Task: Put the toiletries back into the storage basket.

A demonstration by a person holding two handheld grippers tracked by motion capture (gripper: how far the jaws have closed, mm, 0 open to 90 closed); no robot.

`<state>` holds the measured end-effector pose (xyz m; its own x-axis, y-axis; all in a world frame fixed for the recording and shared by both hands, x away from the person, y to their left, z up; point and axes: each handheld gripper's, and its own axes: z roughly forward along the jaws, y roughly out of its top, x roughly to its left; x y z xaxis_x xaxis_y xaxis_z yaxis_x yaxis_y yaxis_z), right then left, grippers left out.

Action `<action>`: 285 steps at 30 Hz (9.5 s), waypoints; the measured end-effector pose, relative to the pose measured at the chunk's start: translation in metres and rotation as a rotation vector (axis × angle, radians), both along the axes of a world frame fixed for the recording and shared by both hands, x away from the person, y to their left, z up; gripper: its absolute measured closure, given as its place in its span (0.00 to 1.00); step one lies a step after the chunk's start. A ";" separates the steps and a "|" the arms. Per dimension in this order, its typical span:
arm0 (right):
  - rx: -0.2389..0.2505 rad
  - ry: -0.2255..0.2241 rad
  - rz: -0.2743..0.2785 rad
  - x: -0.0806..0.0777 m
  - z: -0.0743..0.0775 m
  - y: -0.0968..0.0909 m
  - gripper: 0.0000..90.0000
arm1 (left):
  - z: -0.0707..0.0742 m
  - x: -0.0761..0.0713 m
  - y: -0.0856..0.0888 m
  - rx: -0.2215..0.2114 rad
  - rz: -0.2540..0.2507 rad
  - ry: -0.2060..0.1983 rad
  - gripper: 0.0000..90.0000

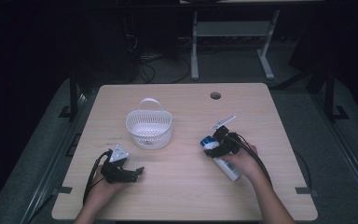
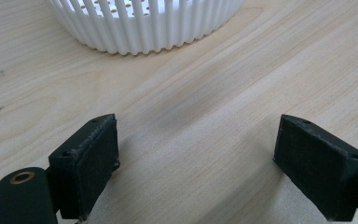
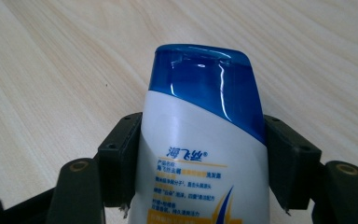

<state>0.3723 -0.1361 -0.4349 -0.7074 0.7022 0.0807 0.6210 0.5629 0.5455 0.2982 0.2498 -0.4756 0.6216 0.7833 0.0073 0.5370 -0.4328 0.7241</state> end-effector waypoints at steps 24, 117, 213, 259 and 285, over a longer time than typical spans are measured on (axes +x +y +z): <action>0.201 -0.130 -0.084 -0.017 0.024 -0.041 0.40 | 0.000 0.000 0.000 -0.001 0.003 -0.003 0.15; 0.436 -0.410 0.026 -0.002 0.104 -0.004 0.40 | 0.000 0.000 0.000 0.000 -0.001 0.001 0.15; 0.443 -0.421 0.198 0.055 0.122 0.129 0.39 | 0.000 -0.001 -0.002 0.000 -0.019 0.000 0.15; 0.402 -0.369 0.186 0.058 0.076 0.133 0.39 | 0.000 -0.001 -0.002 0.001 -0.021 0.002 0.15; 0.341 -0.332 0.189 0.059 0.049 0.137 0.39 | 0.000 -0.001 -0.002 0.000 -0.020 0.003 0.15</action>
